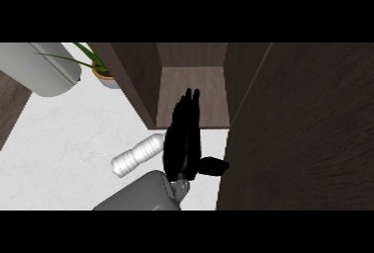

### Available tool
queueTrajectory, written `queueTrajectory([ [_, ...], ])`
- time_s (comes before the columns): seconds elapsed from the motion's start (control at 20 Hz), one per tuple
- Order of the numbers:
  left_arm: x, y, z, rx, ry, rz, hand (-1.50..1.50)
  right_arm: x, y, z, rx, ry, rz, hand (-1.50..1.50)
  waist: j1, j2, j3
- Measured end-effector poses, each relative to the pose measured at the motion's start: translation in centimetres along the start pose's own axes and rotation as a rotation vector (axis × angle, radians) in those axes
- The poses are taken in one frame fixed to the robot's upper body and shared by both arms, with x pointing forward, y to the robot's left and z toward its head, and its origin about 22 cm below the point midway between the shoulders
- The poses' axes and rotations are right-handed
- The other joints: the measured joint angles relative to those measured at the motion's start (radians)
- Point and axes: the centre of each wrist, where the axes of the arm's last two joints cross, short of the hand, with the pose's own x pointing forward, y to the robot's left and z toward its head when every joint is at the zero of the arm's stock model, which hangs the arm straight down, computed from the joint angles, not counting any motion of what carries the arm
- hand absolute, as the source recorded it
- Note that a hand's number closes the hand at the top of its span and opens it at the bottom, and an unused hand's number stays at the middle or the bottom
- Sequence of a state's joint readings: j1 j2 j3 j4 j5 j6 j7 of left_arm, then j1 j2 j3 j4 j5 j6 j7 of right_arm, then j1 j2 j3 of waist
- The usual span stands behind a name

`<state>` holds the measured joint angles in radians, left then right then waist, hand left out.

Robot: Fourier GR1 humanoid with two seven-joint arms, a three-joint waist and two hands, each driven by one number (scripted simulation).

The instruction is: Pick up the bottled water, place it into the cabinet and close the cabinet

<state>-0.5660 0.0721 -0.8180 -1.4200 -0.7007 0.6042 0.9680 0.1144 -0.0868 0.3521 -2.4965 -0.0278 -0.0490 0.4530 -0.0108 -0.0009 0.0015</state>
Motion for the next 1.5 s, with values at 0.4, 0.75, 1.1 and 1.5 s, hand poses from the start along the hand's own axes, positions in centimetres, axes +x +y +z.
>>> queueTrajectory([
  [0.4, -4.2, 2.4, -1.9, 0.035, 0.065, 0.028, -1.50, 0.4, 0.0, -0.2, -0.003, 0.012, 0.008, -1.50, 0.002, -0.001, -0.002],
  [0.75, -7.5, 3.7, -2.5, 0.037, 0.057, 0.040, -1.50, 0.7, 0.5, -0.5, 0.010, 0.015, 0.003, -1.50, -0.001, -0.004, -0.001],
  [1.1, -9.9, 4.4, -2.2, 0.028, -0.006, 0.074, -1.50, 0.9, 0.6, -0.7, 0.013, 0.011, 0.007, -1.50, -0.006, -0.010, 0.001],
  [1.5, -12.6, 4.8, -0.8, 0.058, -0.054, 0.082, -1.50, 0.8, 0.8, -0.6, 0.018, 0.001, 0.009, -1.50, -0.010, -0.017, 0.003],
])
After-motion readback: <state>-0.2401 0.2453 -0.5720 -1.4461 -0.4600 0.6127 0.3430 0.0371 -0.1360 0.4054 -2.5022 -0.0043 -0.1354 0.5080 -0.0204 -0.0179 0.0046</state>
